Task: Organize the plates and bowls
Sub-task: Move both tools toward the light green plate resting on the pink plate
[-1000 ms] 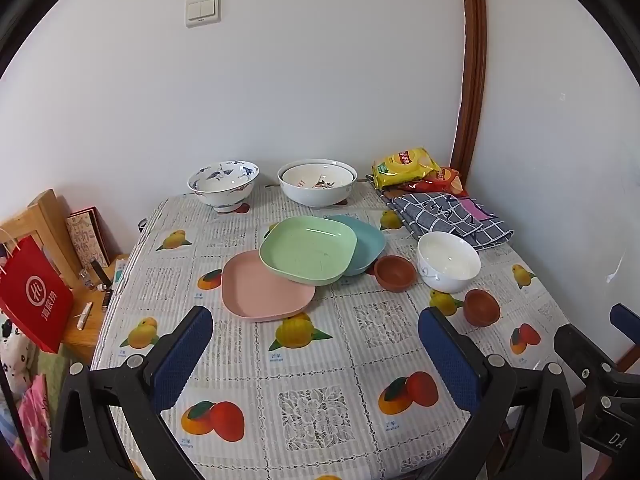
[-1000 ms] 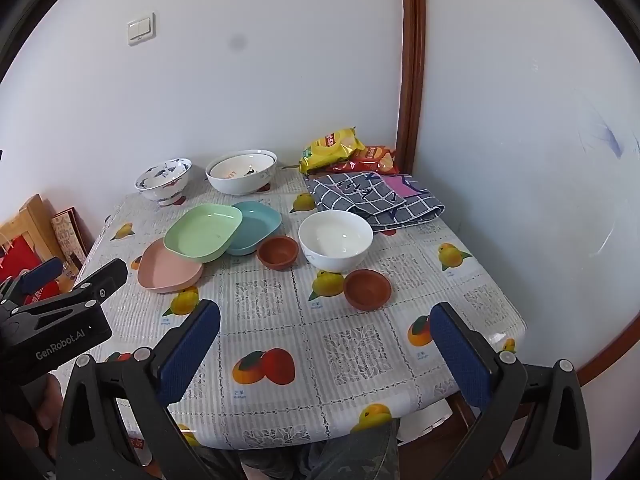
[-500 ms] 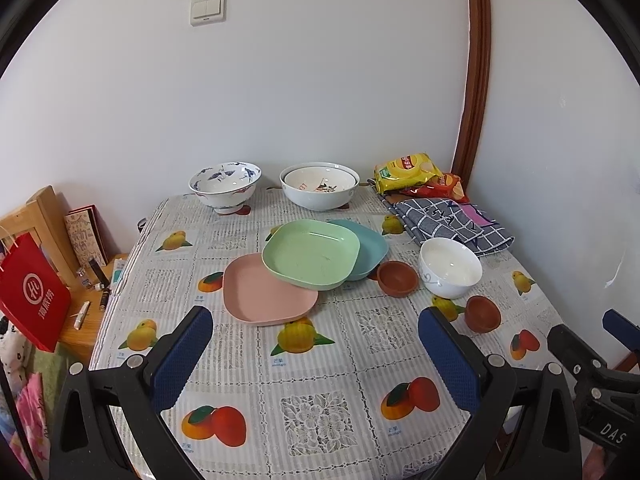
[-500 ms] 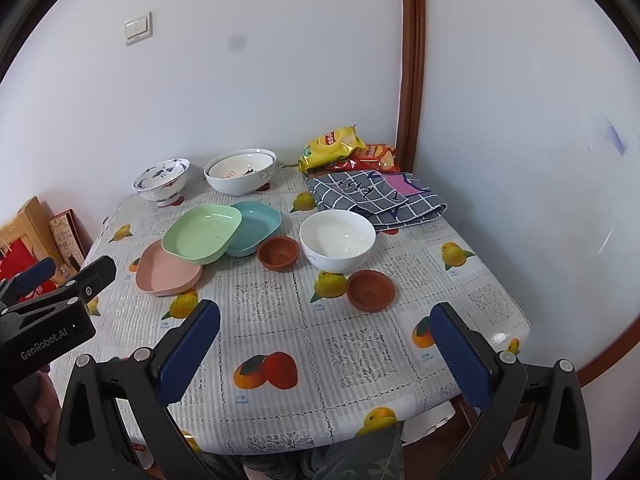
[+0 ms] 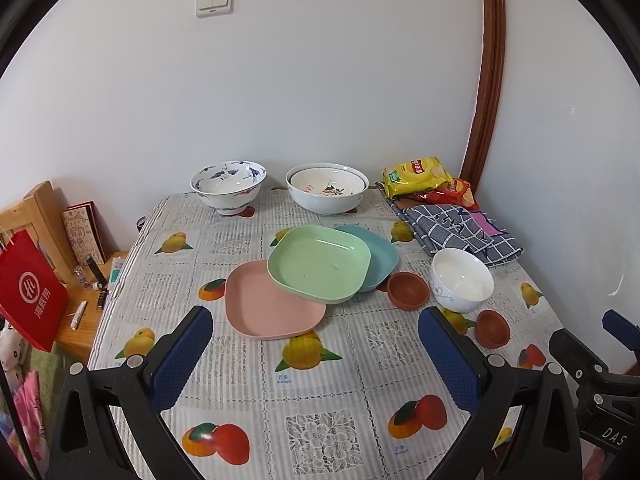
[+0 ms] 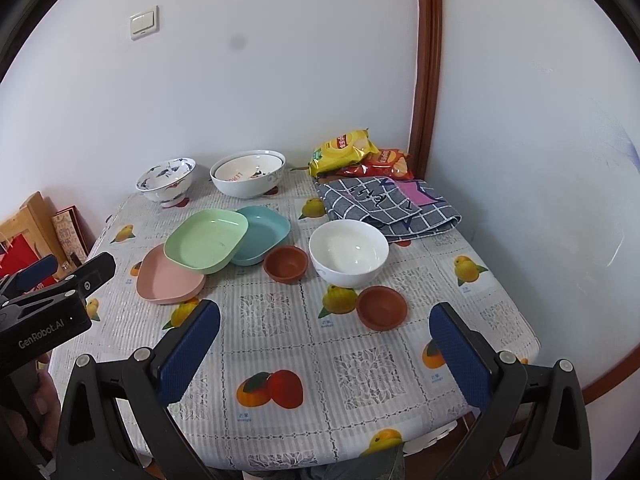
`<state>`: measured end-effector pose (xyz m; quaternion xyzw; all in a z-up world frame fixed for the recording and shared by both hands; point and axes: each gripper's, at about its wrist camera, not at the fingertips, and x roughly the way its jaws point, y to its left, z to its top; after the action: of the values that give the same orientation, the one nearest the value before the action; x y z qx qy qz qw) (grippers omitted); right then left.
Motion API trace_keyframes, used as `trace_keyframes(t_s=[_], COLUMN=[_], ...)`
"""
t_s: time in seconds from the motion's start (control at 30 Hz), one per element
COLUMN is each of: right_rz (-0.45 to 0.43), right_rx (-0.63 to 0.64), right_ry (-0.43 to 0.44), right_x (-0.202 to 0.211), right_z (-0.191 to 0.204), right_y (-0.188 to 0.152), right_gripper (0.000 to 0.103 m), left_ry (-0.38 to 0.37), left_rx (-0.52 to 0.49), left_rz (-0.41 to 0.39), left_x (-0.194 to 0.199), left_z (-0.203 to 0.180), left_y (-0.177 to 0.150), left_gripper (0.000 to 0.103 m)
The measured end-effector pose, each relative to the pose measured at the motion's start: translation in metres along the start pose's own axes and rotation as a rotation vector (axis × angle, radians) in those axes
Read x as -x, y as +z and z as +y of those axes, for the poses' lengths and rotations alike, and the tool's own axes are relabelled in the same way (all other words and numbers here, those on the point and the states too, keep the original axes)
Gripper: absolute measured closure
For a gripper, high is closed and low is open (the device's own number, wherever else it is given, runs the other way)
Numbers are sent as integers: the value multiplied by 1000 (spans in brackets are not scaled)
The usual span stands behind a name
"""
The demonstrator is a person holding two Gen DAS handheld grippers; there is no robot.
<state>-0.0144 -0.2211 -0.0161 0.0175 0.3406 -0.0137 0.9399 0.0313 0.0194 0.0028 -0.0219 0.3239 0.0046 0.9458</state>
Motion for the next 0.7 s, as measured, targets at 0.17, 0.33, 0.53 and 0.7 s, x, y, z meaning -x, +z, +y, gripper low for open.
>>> trace_keyframes(t_s=[0.17,0.33,0.53,0.7], right_rz=[5,-2,-2,36], right_rx=[15,25,40,19], right_ry=[18,43,78,104], right_x=[-8,-19,-39,-70], right_z=[5,12,21,23], right_y=[10,21,34,41], right_gripper=[0,0,0,3], left_ry=[-6,5,-11,-5], left_rx=[1,-12,10,15], left_rz=[6,41,84,110], left_x=[-11,-23,-46,-71], left_z=[2,1,11,17], left_y=[8,16,20,23], left_gripper=[0,0,0,0])
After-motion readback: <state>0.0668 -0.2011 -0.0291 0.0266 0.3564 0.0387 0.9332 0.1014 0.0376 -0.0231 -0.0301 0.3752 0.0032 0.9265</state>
